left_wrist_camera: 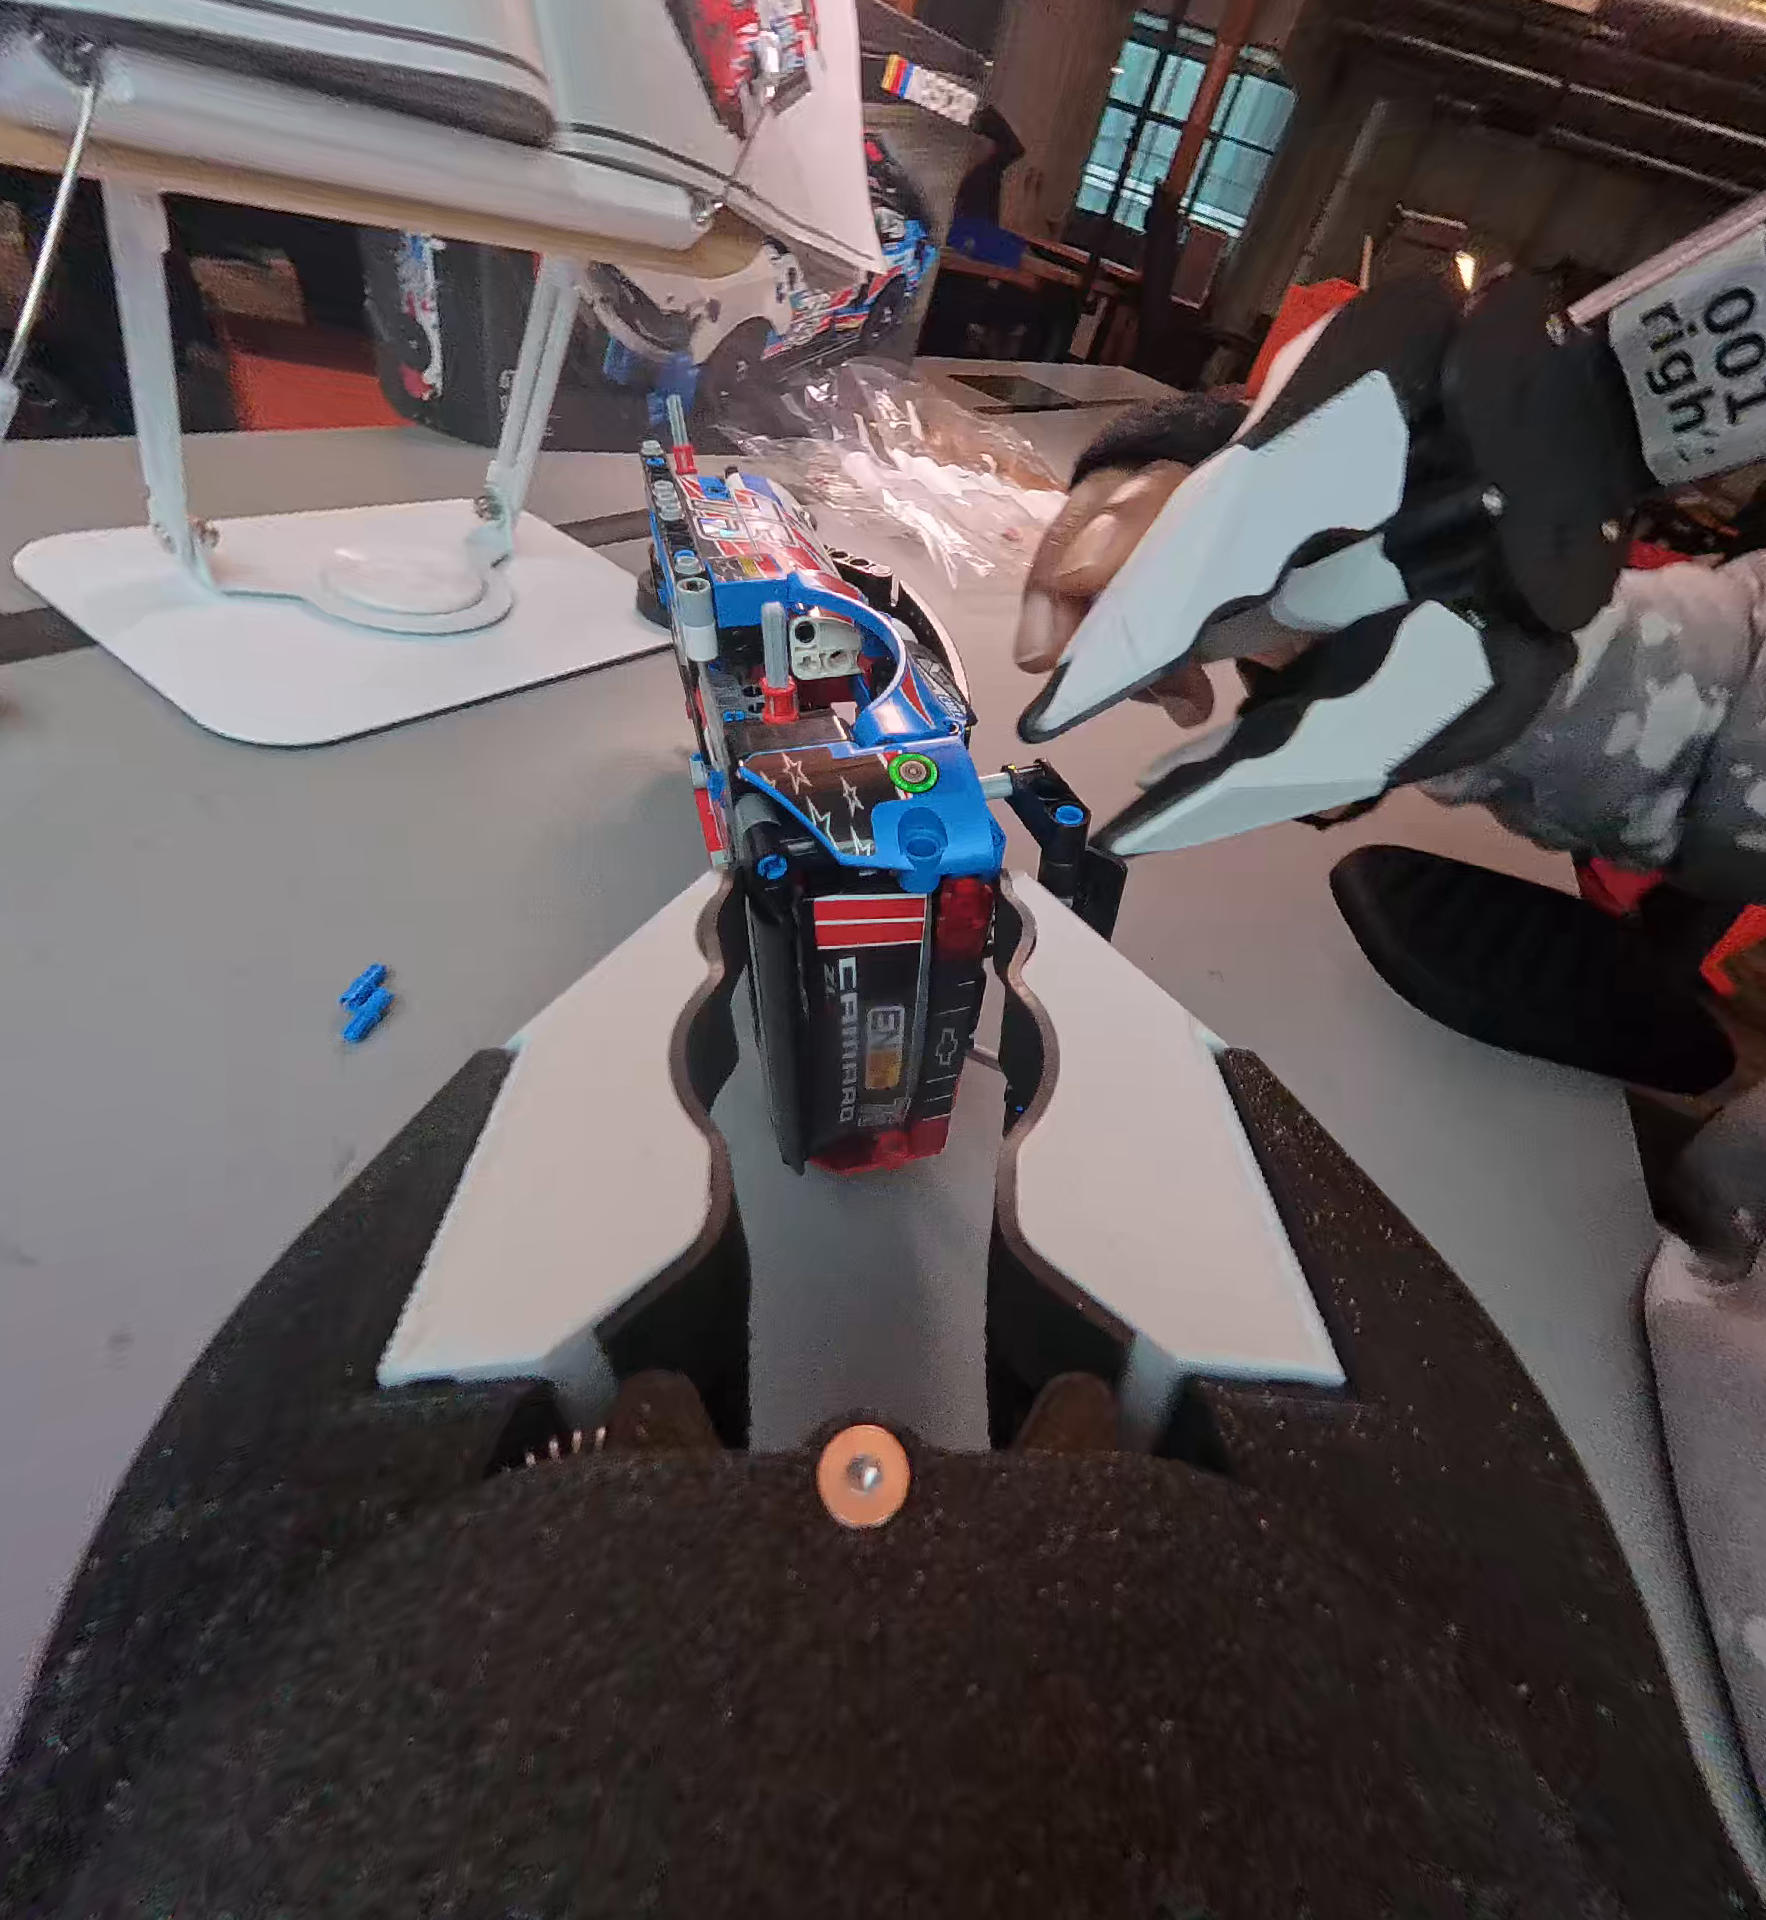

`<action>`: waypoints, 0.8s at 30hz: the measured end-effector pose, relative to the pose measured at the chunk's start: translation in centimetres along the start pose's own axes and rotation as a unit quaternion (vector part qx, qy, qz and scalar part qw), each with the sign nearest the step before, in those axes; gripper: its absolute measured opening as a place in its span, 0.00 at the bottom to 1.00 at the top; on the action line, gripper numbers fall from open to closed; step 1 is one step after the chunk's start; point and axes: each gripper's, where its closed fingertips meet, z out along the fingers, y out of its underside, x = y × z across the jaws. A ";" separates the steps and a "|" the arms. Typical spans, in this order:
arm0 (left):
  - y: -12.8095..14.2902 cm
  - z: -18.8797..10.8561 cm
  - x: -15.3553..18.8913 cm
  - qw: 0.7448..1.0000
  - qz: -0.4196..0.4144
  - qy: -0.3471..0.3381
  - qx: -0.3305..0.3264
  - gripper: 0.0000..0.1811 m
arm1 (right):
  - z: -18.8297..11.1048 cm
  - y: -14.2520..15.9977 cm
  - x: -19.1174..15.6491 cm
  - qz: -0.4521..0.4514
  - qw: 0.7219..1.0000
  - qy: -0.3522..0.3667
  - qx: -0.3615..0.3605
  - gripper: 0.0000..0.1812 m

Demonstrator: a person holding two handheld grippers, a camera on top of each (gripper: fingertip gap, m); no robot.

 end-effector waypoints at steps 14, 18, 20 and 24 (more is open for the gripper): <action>0.0 -0.2 -0.4 0.996 -0.006 -0.092 0.008 0.25 | 1.0 0.8 -1.0 0.296 0.951 0.093 -0.006 0.08; -0.1 -0.2 0.0 0.992 0.014 -0.124 0.015 0.25 | 0.7 0.7 -1.0 0.407 0.911 0.064 0.028 0.08; 0.0 -0.1 0.4 0.990 0.026 -0.137 0.018 0.25 | 0.3 0.6 -1.2 0.474 0.878 0.038 0.059 0.08; 0.3 0.0 1.5 0.991 0.041 -0.128 0.014 0.24 | -0.8 0.6 -1.7 0.499 0.861 0.007 0.095 0.07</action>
